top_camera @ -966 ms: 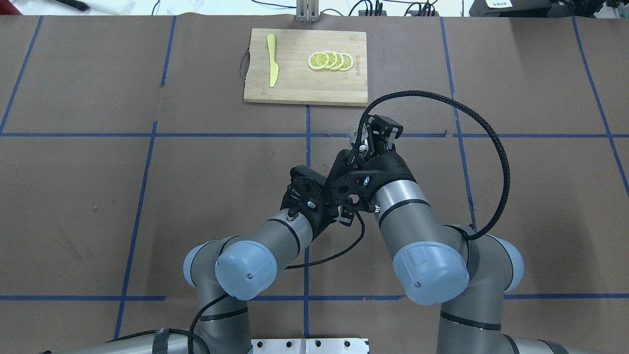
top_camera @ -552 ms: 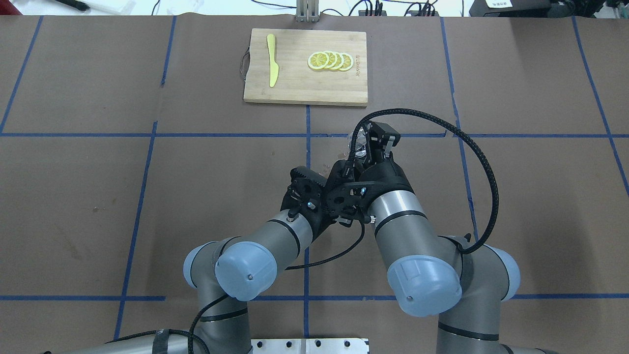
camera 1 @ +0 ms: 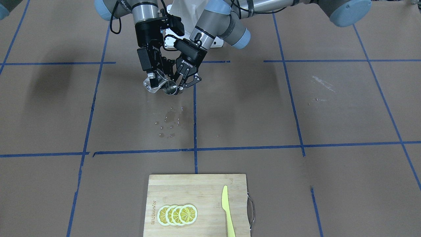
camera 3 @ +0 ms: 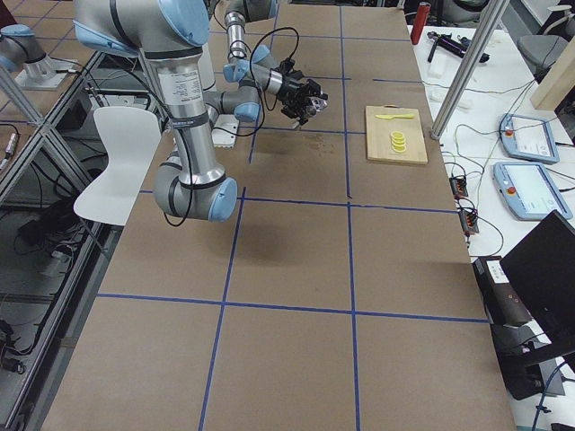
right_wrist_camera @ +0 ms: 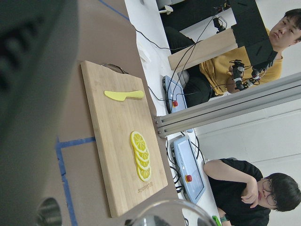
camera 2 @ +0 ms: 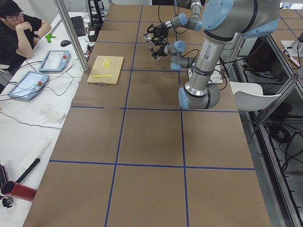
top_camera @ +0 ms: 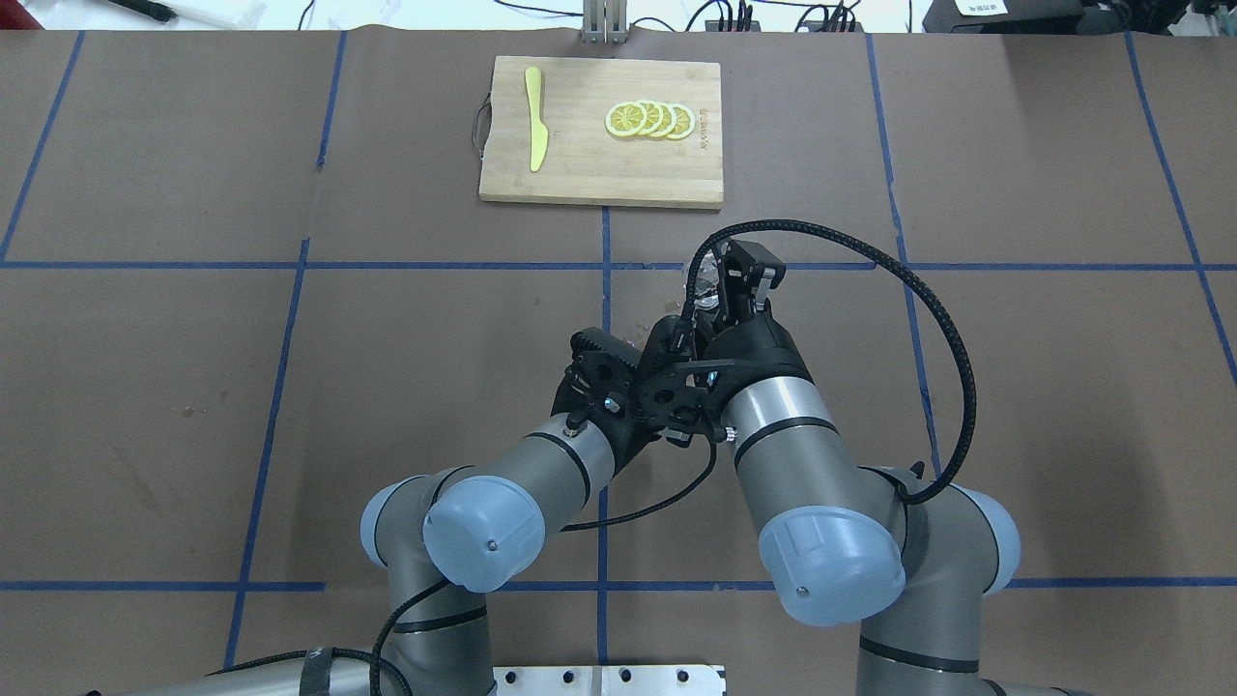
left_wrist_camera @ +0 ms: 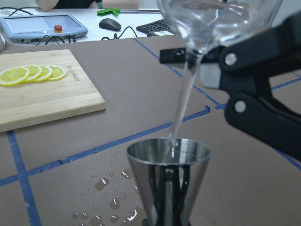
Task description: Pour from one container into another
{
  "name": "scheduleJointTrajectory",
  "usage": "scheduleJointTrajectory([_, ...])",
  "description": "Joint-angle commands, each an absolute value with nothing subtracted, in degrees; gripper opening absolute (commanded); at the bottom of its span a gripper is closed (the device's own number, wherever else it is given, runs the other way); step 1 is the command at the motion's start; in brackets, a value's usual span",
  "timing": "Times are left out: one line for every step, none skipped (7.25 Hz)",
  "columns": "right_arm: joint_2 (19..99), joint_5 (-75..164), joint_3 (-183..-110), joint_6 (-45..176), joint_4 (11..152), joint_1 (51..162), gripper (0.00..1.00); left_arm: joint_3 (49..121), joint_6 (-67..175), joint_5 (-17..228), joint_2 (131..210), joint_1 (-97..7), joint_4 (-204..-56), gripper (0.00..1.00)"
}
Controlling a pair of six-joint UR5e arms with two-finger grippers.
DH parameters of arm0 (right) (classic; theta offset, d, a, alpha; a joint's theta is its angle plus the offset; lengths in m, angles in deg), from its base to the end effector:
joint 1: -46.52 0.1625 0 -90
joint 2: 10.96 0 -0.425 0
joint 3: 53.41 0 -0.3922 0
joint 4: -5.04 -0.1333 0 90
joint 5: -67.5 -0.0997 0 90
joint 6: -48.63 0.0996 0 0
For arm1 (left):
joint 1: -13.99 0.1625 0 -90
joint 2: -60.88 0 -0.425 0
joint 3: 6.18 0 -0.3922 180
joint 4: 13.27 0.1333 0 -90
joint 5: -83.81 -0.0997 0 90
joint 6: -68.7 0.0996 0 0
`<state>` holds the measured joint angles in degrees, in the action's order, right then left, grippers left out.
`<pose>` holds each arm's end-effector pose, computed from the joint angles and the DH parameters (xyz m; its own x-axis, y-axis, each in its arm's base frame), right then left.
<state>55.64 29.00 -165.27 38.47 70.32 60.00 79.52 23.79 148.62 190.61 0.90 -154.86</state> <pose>-0.4732 -0.3307 0.2015 0.7880 -0.4412 -0.4295 0.4794 0.0020 0.8776 0.6288 -0.3266 0.1671 0.4741 0.5477 -0.6894 0.4011 0.5626 0.7229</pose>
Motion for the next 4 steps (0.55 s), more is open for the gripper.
scheduleJointTrajectory([55.31,28.74,-165.65,39.23,69.82,59.97,0.00,79.52,23.70,148.59,190.61,0.90,-154.86,0.00])
scheduleJointTrajectory([55.31,28.74,-165.65,39.32,69.73,59.97,0.00,79.52,23.70,148.59,190.61,0.90,-154.86,0.00])
scheduleJointTrajectory([55.31,28.74,-165.65,39.32,69.73,59.97,0.00,79.52,23.70,148.59,190.61,0.90,-154.86,0.00])
scheduleJointTrajectory([55.40,28.82,-165.56,39.67,69.73,60.05,0.00,79.52,23.61,148.50,190.61,0.90,-154.86,0.00])
